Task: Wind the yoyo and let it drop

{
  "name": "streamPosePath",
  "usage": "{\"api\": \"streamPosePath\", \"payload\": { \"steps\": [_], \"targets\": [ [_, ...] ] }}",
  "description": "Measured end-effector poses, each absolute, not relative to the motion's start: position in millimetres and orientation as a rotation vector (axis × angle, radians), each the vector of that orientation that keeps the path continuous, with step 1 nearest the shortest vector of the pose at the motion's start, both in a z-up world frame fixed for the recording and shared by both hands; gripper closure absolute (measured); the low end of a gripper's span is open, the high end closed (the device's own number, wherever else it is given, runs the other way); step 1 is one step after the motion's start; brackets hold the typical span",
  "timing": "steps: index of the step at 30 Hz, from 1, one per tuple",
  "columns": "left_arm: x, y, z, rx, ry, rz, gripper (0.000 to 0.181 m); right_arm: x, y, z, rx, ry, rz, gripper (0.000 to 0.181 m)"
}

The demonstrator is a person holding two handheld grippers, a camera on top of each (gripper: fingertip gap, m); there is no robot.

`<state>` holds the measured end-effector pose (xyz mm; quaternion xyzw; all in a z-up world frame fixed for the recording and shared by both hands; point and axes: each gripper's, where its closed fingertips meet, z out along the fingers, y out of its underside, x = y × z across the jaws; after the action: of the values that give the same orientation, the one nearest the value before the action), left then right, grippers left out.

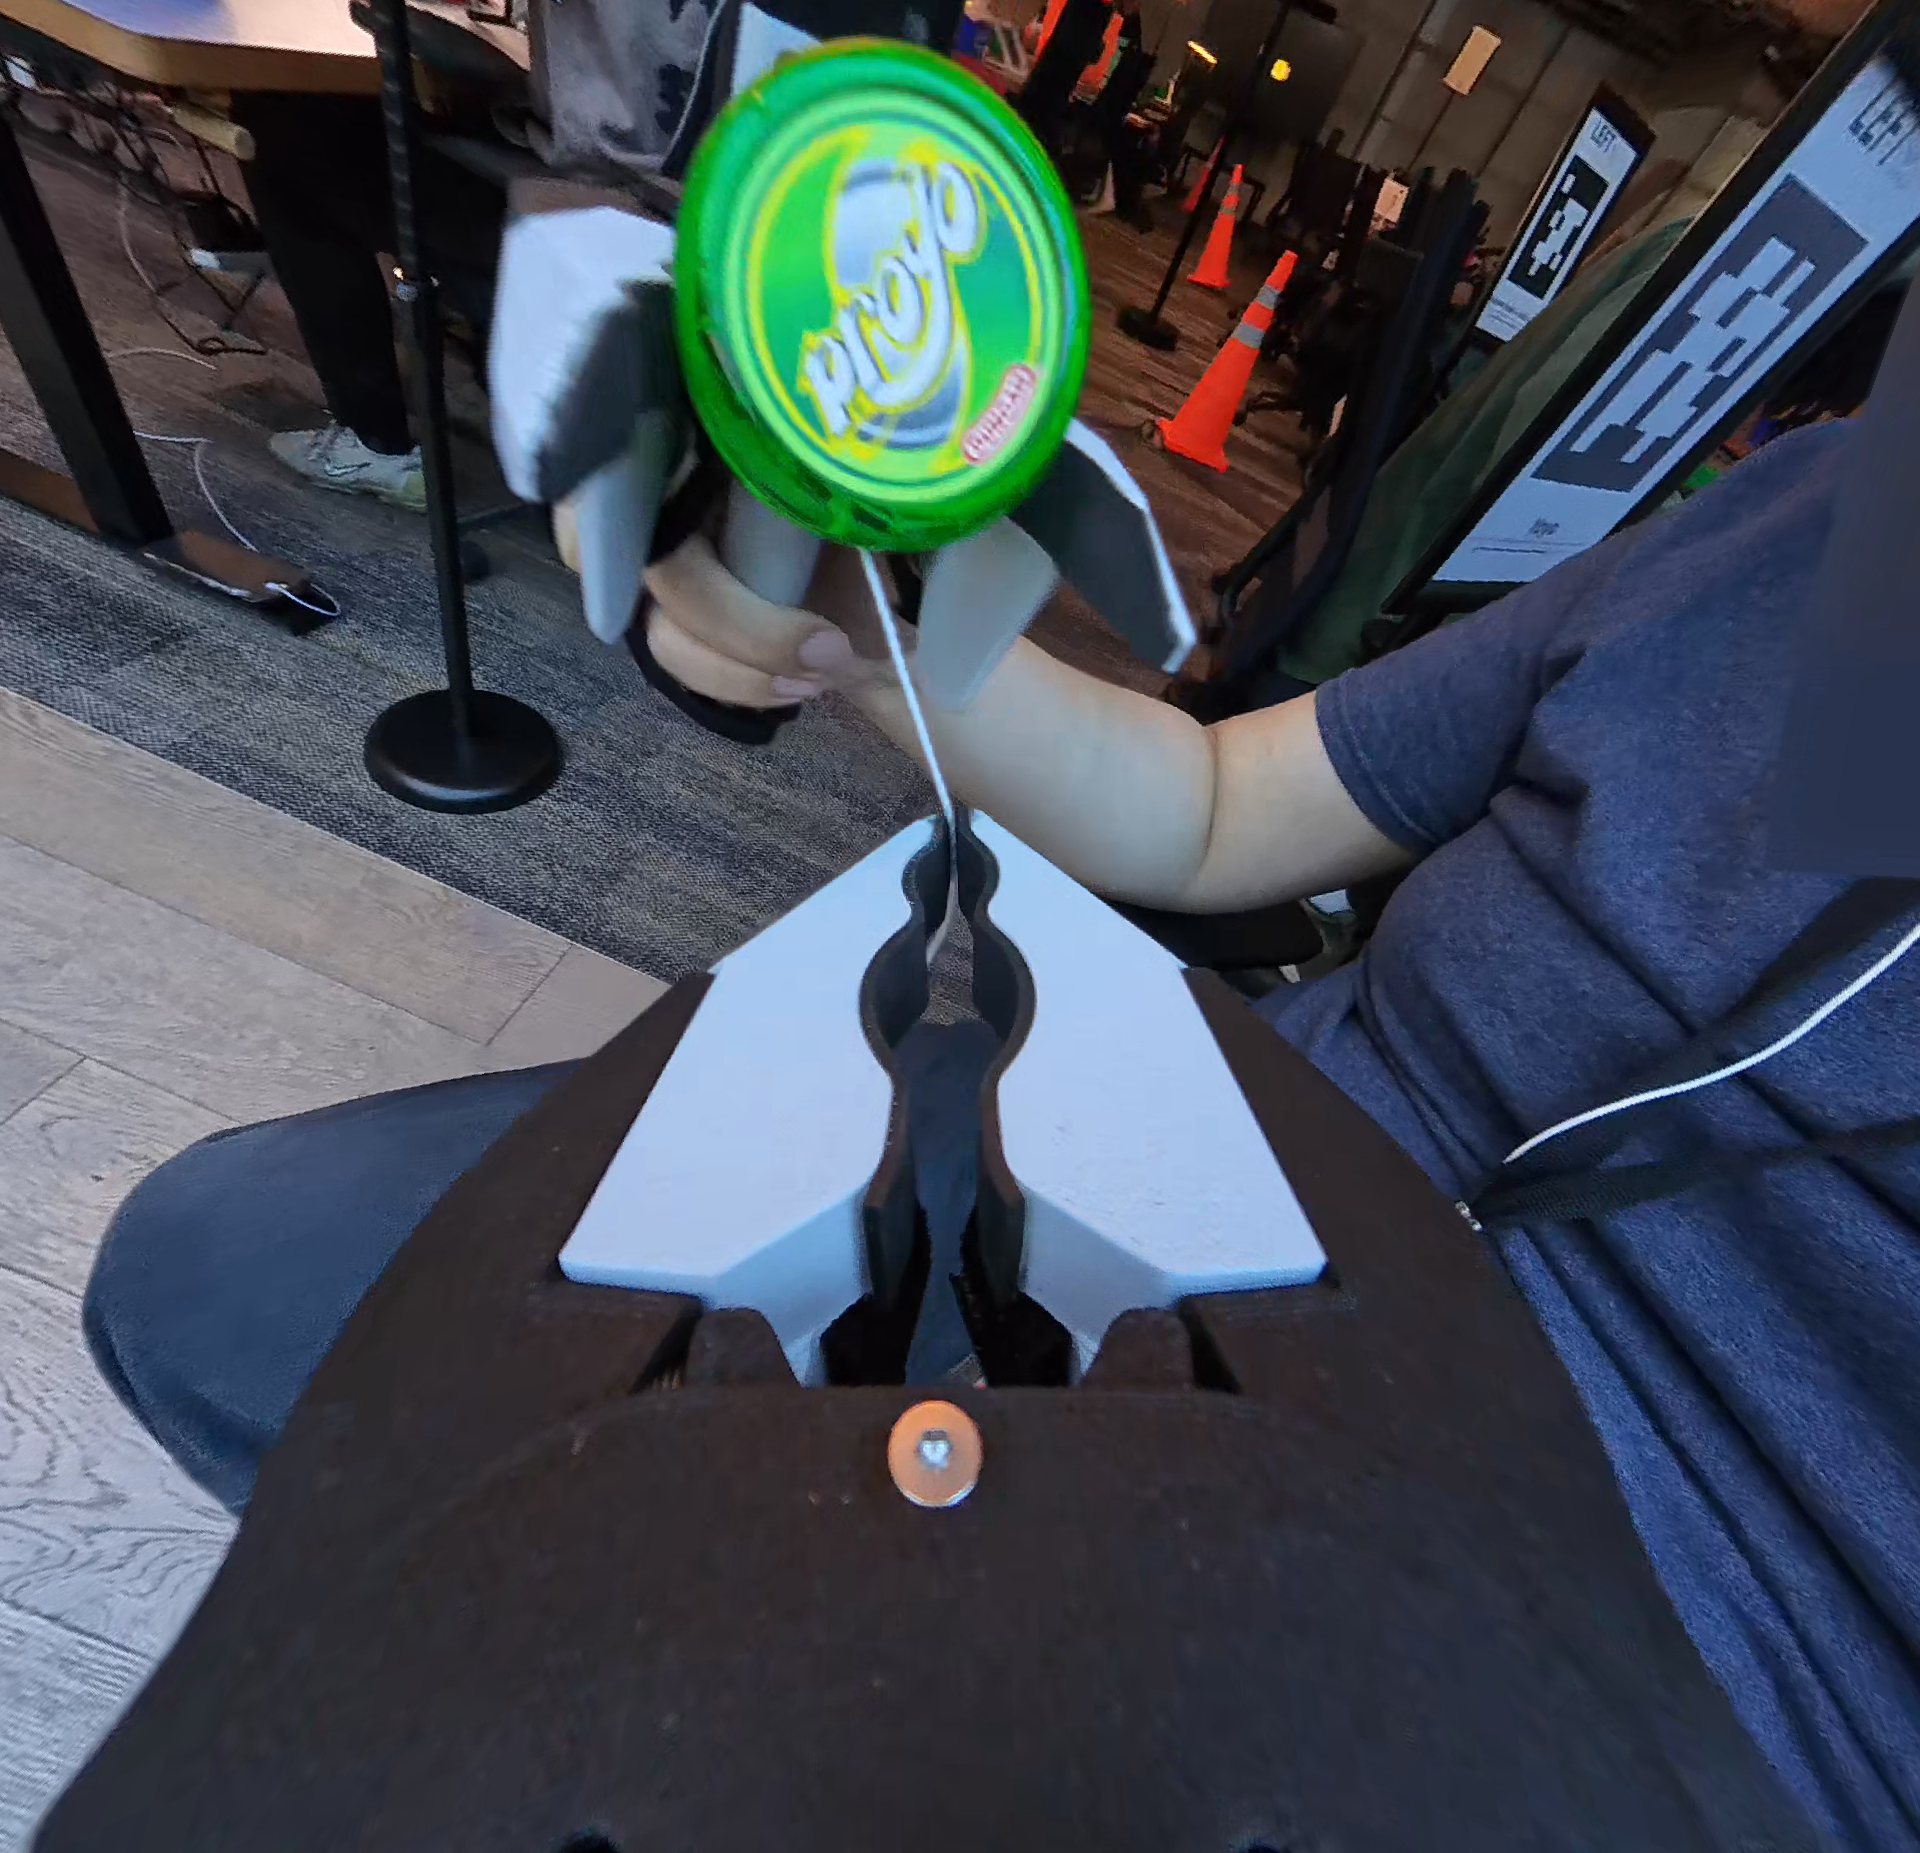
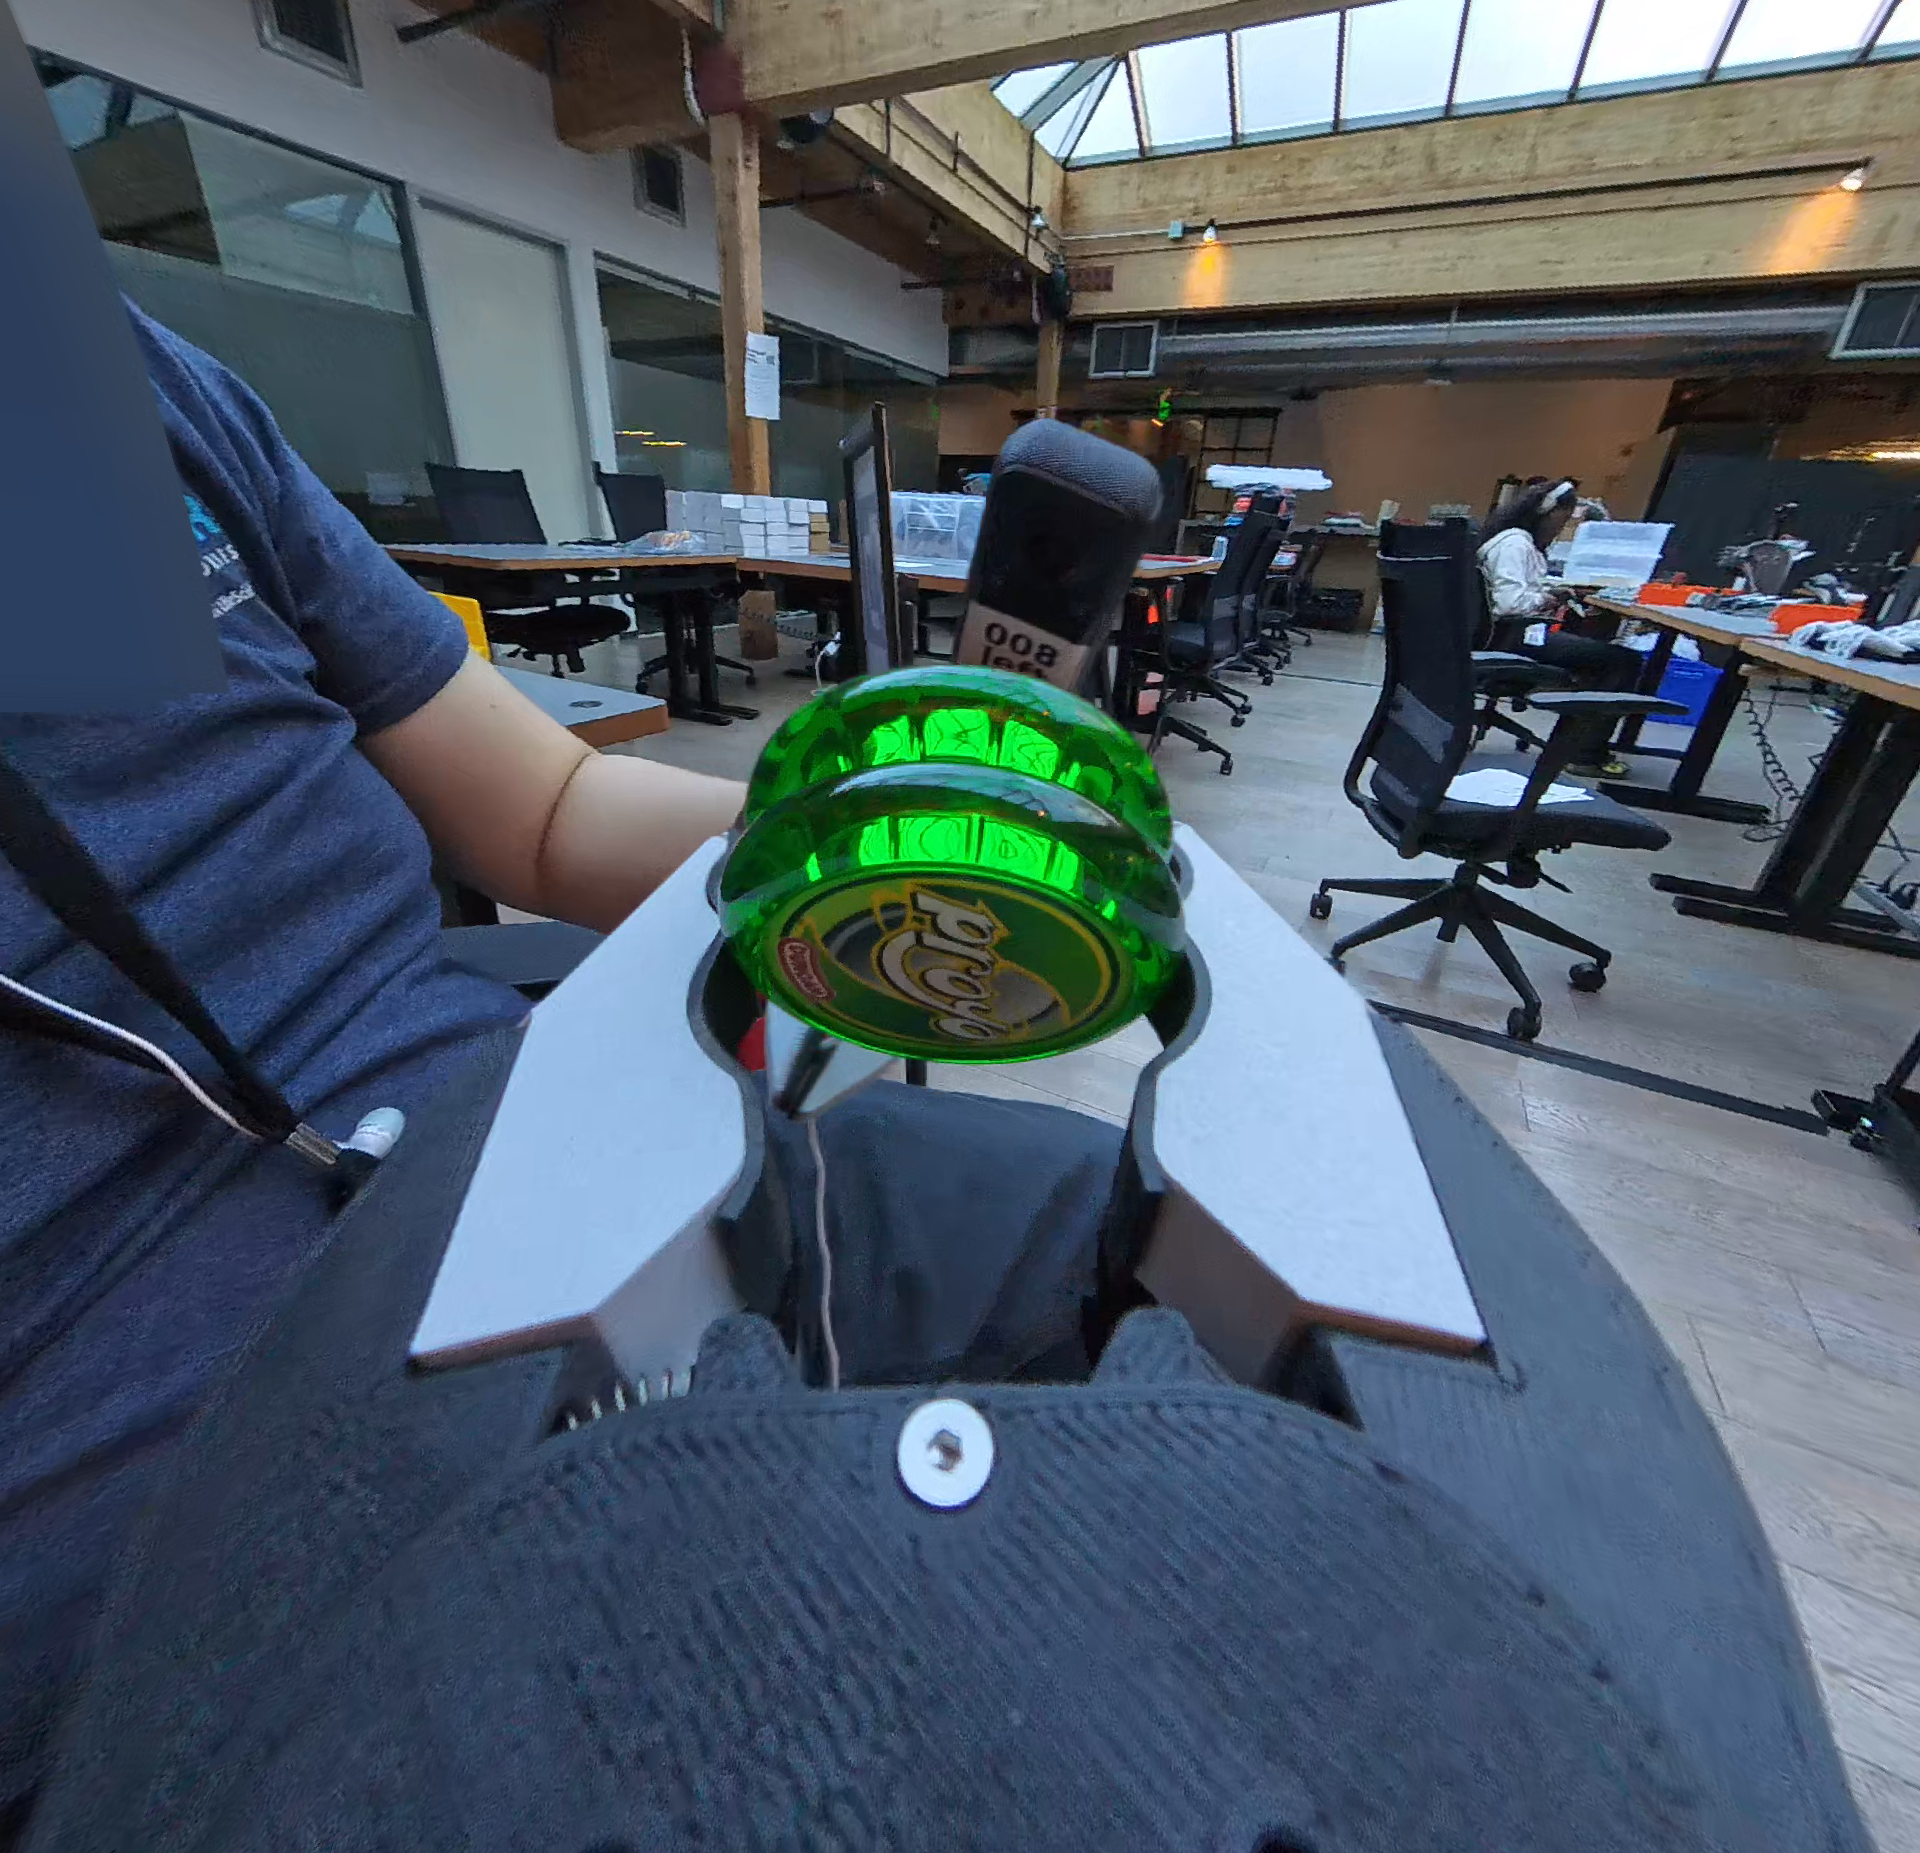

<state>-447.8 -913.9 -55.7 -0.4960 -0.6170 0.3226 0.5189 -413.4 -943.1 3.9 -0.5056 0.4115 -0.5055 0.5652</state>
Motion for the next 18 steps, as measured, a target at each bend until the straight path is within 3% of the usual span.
{"api": "streamPosePath", "payload": {
  "steps": [5,8,12,16,18],
  "targets": [
    [-442,-901,-58,-1.161,-1.454,0.744,0.181,-424,-960,8,-1.113,1.024,-1.218,0.106],
    [-439,-910,-68,-1.114,-1.507,0.801,0.153,-429,-959,15,-1.079,1.000,-1.188,0.107],
    [-441,-921,-78,-1.047,-1.523,0.819,0.143,-431,-947,23,-1.114,0.983,-1.185,0.107],
    [-444,-945,-85,-1.096,-1.585,0.980,0.117,-432,-934,33,-1.159,0.982,-1.204,0.106],
    [-452,-944,-81,-1.116,-1.537,0.997,0.116,-435,-929,39,-1.161,0.978,-1.214,0.106]
  ]
}}
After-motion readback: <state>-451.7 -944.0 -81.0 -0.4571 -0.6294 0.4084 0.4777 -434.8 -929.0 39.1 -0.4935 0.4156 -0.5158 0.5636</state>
